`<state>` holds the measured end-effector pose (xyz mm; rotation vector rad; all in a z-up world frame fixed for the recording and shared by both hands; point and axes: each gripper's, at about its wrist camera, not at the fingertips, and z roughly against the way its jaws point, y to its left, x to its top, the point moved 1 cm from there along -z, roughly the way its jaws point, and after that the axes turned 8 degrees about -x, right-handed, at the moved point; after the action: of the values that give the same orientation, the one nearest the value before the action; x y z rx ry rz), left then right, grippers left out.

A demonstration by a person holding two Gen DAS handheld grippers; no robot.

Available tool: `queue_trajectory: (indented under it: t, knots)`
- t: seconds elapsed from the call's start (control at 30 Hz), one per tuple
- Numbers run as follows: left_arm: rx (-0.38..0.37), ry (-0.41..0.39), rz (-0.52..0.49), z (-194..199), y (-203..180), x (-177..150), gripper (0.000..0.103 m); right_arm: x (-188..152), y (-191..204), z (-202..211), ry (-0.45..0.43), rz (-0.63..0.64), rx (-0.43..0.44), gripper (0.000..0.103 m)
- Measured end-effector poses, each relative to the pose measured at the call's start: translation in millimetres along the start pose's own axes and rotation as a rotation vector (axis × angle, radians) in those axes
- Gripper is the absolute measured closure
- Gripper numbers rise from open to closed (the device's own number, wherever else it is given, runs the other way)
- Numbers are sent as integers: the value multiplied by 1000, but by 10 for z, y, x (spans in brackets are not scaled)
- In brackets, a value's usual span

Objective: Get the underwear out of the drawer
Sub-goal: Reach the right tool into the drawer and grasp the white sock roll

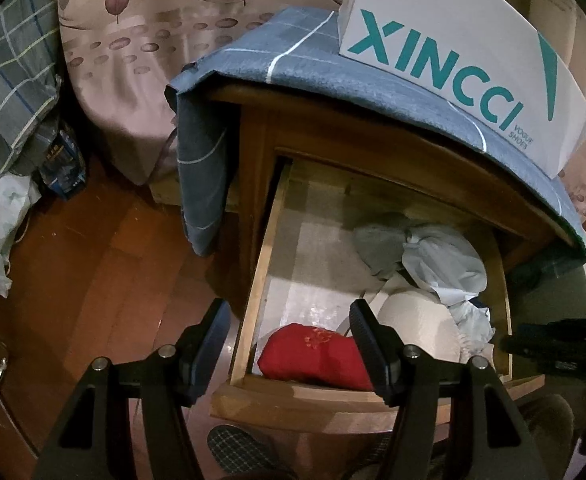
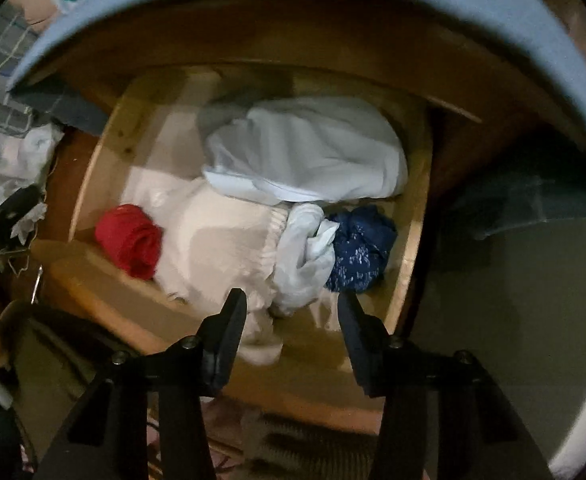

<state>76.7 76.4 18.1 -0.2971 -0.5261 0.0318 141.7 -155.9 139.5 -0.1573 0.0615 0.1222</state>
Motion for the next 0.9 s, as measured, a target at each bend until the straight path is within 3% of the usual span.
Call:
queue_trajectory:
  t: [0.27, 0.9]
  knots:
    - [-28, 25, 14, -60, 22, 7, 39, 150, -5, -394, 45, 7, -30, 59]
    - [-59, 91, 55, -189, 70, 28, 39, 384, 172, -964, 169, 39, 24, 59]
